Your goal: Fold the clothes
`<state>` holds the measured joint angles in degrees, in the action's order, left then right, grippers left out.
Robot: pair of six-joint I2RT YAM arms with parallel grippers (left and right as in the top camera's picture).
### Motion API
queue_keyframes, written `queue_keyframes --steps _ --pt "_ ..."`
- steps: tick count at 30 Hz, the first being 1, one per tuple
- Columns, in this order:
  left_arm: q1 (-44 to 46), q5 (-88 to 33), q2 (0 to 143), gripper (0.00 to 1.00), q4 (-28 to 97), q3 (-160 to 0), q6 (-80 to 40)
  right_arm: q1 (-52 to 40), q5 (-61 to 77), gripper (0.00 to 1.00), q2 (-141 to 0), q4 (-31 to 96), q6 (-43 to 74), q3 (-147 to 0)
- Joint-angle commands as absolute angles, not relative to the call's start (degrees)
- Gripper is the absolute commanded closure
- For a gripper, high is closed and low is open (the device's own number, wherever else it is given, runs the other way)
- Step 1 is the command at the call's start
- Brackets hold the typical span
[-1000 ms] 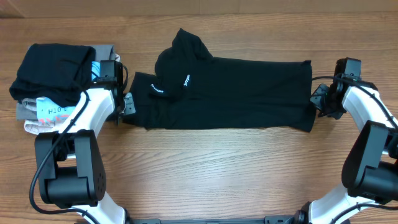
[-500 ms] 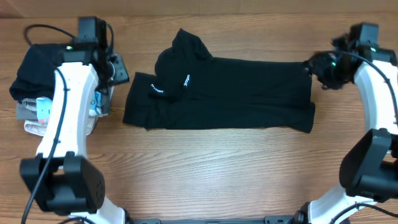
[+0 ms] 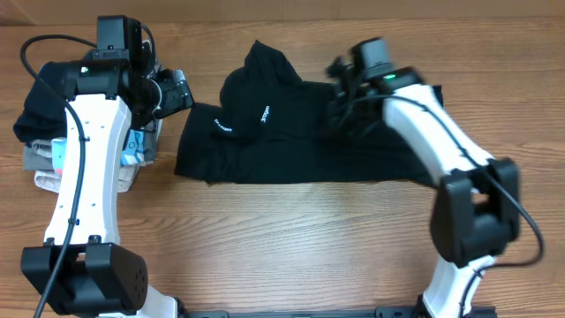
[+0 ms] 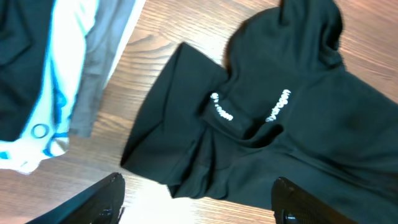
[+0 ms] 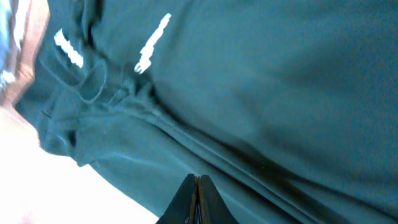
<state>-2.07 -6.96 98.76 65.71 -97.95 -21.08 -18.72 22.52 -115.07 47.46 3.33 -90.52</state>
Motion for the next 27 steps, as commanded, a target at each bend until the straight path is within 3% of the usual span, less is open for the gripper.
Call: queue_keyframes --steps 1,11,27 --pt "-3.36 -3.53 98.8 0.2 66.96 -98.74 -21.93 -23.4 22.79 0.96 -118.63 45.23 3.42 -89.91" --pt "-6.85 -1.45 99.09 0.12 67.94 -98.72 -23.64 -30.15 22.57 0.96 -123.52 35.09 7.79 -89.91" --pt "-7.86 -1.04 99.09 0.11 68.27 -98.72 -23.64 -32.01 22.76 0.96 -123.57 33.23 11.18 -89.89"
